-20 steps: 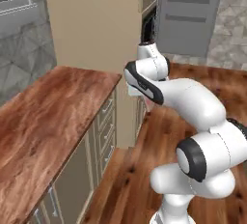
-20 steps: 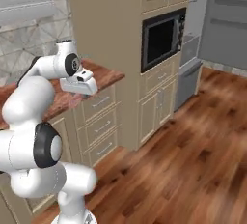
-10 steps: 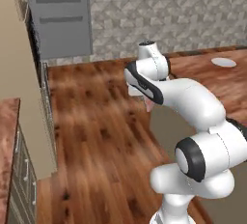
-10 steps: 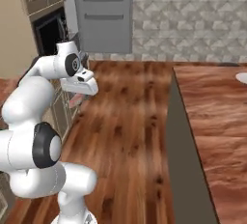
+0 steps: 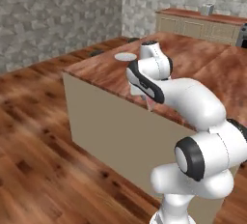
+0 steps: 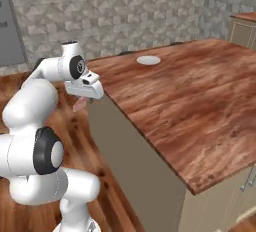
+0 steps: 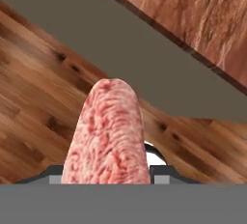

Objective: Take the steak from the fridge and place it on the digital scale on the counter by the fridge. Wait a few seconds for a reading, then move it to the plate on the dining counter.

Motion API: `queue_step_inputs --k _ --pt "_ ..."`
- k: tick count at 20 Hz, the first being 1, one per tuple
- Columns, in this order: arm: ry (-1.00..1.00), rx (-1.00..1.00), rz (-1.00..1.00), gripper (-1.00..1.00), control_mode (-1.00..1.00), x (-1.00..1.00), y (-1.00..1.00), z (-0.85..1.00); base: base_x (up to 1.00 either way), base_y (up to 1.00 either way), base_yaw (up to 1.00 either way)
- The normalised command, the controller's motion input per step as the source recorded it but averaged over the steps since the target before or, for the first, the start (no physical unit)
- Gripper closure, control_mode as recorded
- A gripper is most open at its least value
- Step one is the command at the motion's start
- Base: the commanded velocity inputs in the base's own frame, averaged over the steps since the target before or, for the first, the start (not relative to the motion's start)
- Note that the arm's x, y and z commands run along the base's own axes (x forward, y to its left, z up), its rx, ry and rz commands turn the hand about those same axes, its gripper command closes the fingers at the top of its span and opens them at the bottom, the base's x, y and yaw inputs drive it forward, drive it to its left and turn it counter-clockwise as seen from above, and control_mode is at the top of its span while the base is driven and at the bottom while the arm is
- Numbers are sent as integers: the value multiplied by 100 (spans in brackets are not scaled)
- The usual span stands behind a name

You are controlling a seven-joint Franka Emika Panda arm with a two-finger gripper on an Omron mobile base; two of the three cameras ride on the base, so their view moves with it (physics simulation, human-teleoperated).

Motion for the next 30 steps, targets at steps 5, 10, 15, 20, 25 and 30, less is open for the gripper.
queue_step_inputs --k 5,10,15,20,25,30 --pt "0 0 0 100 100 0 0 0 83 49 -57" --pt "0 0 0 100 100 0 0 0 99 67 -51" --pt "0 0 0 100 100 0 0 0 74 84 -51" --pt "0 0 0 100 100 0 0 0 36 99 -45" --pt "0 0 0 100 100 0 0 0 38 99 -42" --pt "0 0 0 100 100 0 0 0 57 81 -36"
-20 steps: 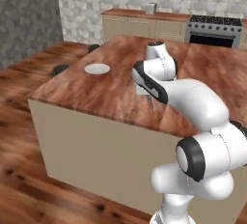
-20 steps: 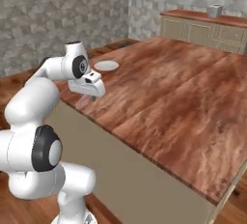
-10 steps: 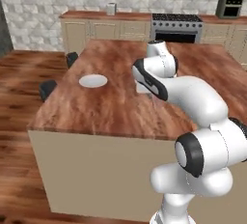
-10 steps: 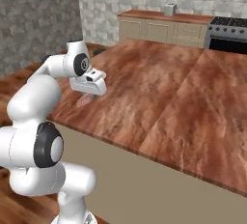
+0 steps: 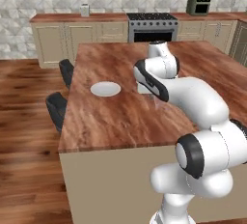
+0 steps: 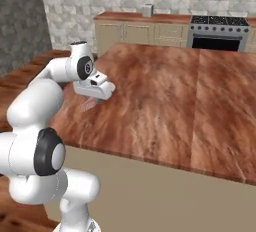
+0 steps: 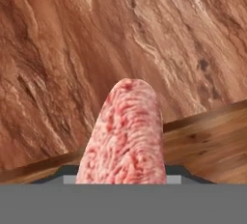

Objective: Take the steak from the fridge and place it on the digital scale on the counter by the fridge. Wait a few seconds for a reading, then move it to the plate on the dining counter.

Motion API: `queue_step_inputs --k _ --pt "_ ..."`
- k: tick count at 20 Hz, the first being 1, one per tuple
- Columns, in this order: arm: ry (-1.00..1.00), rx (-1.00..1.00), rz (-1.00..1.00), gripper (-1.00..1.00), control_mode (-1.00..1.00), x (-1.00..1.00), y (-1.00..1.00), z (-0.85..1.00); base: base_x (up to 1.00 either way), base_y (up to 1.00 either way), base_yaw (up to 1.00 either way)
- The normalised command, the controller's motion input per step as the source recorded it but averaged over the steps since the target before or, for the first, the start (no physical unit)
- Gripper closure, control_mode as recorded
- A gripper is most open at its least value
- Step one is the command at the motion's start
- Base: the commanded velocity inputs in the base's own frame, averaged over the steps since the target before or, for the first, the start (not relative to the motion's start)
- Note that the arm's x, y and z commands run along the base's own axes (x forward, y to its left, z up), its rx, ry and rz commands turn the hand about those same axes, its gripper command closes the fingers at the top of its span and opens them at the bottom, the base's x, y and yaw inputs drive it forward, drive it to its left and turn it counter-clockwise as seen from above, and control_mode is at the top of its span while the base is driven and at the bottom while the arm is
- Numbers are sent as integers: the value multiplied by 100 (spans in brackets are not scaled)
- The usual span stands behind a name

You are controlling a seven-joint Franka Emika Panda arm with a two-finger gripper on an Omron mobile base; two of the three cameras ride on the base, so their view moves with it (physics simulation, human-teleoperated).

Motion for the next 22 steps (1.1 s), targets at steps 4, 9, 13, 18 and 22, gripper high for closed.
queue_step_inputs --k 4,9,13,18,22 --pt "0 0 0 100 100 0 0 0 68 69 -32" --pt "0 0 0 100 100 0 0 0 70 68 -22" --pt "0 0 -6 100 -100 28 23 0 30 31 -8" --pt "-3 1 -1 100 -100 84 19 0 0 0 0" --pt "-8 3 4 100 -100 100 27 -3 0 0 0"
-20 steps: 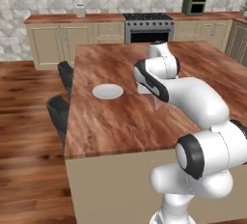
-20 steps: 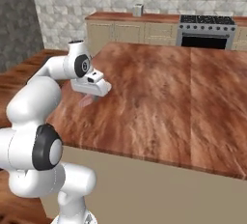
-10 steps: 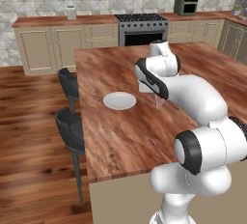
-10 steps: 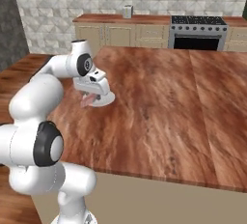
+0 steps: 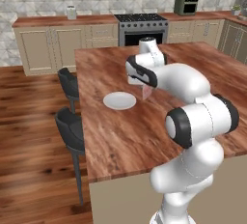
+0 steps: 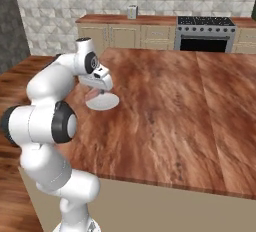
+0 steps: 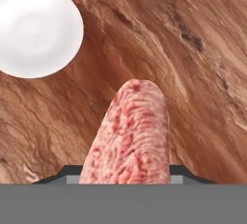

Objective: Take the steak from the fridge and place it on the digital scale on the counter by the fridge. Wait a few seconds for a reading, then move it to the plate on the dining counter.

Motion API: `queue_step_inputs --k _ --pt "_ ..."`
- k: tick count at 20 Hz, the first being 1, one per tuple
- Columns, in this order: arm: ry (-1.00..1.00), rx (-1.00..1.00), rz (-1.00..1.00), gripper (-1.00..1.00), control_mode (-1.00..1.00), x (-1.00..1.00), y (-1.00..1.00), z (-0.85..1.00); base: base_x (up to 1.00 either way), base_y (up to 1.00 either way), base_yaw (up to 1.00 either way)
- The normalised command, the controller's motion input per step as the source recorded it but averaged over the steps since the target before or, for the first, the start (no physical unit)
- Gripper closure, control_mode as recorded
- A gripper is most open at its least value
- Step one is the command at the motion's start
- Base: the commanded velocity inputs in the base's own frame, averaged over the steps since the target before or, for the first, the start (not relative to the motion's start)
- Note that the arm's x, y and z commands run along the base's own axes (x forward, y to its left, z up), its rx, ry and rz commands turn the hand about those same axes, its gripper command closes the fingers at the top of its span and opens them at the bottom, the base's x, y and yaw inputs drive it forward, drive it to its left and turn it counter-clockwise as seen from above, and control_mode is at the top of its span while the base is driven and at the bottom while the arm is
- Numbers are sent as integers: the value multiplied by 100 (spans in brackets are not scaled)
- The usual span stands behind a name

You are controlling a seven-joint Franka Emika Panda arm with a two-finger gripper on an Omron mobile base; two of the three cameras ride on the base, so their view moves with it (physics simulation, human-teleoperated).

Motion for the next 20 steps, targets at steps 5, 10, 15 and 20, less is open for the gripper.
queue_step_inputs --k 5,10,15,20 --pt "-13 2 6 100 -100 82 34 -34 0 0 0" --pt "-29 1 7 100 -100 63 33 -70 0 0 0" --pt "-26 0 2 100 -100 74 14 -52 0 0 0" --pt "-5 0 0 100 -100 79 2 -16 0 0 0"
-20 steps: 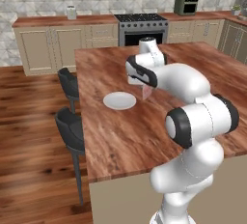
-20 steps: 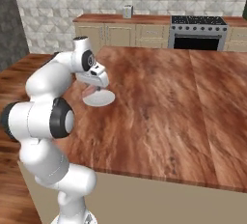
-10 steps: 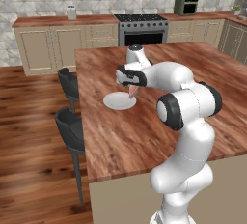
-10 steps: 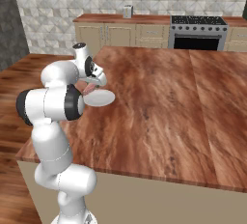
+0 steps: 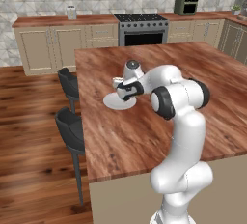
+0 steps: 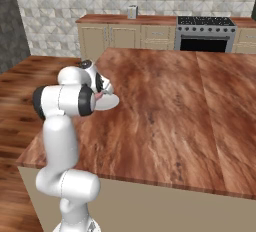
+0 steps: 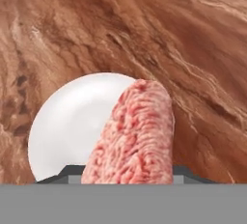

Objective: Take the steak from the fridge and place it on the digital scale on the counter by the fridge. Wait a few seconds for a reading, then move it to the plate on the dining counter.

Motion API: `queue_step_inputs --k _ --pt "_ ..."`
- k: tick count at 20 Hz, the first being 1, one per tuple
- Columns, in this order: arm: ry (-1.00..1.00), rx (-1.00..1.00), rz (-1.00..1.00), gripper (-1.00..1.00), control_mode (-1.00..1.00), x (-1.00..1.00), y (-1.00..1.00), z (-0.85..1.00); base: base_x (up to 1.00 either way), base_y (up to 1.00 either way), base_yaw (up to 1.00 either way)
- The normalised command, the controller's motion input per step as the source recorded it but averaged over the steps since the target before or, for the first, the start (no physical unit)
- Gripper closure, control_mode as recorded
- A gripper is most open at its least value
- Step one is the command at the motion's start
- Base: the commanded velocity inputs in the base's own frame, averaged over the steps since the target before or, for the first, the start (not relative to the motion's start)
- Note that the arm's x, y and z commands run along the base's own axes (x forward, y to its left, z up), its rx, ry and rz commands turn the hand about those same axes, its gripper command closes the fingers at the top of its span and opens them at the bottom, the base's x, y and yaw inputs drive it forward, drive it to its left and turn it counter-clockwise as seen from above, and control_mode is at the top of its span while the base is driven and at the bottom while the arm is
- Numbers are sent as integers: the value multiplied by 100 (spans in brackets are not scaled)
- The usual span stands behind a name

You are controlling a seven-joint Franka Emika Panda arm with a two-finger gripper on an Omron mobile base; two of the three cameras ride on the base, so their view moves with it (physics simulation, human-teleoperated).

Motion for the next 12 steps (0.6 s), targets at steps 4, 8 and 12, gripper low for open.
queue_step_inputs --k 4,8,12 --pt "2 0 -1 100 -100 68 11 0 0 0 0" --pt "9 0 -4 100 -100 58 24 -2 0 0 0" --pt "14 0 -6 100 -100 41 16 -18 0 0 0"
